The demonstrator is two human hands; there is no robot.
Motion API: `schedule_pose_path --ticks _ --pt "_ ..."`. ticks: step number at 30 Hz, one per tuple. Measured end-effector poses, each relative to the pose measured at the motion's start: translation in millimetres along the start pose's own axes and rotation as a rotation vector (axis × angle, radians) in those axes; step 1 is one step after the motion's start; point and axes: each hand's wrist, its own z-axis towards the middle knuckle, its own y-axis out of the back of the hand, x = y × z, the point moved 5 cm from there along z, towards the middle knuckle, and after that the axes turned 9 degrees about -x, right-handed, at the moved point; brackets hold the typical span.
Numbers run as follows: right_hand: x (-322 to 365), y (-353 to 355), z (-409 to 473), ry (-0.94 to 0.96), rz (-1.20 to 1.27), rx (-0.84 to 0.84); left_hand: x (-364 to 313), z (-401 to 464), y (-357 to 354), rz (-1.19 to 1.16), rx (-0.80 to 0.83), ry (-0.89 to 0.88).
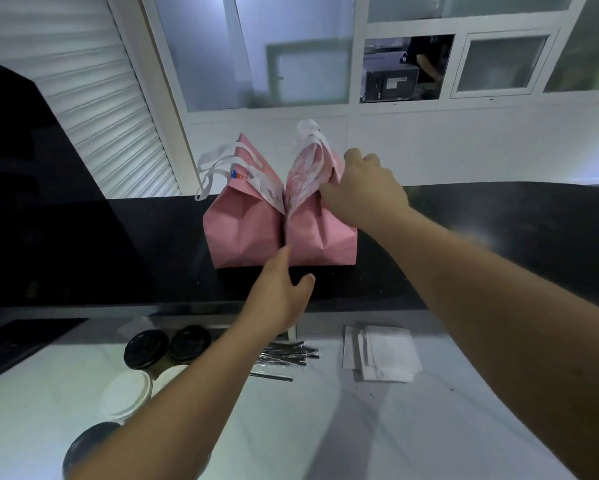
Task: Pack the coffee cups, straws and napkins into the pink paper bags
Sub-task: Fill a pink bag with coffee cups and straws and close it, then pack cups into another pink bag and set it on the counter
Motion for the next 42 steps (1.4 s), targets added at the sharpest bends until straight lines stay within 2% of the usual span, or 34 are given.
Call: schedule_pose_path --ticks 7,13,18,24,30,34,42 --pt "-62 1 -110 -0.035 0.004 0.151 -15 -59 -15 0.149 0.071 -0.064" --pt "-110 -15 -208 -0.068 -0.155 0.217 -19 -114 -50 0.339 0.162 -0.199" --pt "-132 -7 -285 -0.221 -0.234 0.193 -16 -154 -77 0.468 0.285 -0.418" --pt "-146 24 -381 -0.476 -0.347 0.156 -22 -215 -103 0.483 0.465 -0.625" --pt "-163 85 -477 -0.716 -0.44 0.082 -70 -291 -128 0.394 0.582 -0.85" --pt "-178 148 -549 -0.903 -0.48 -0.034 -118 -361 -142 0.338 0.665 -1.034" --pt "-205 269 -713 -1.145 -0.573 -0.23 -211 -539 -162 0.188 0.717 -1.302"
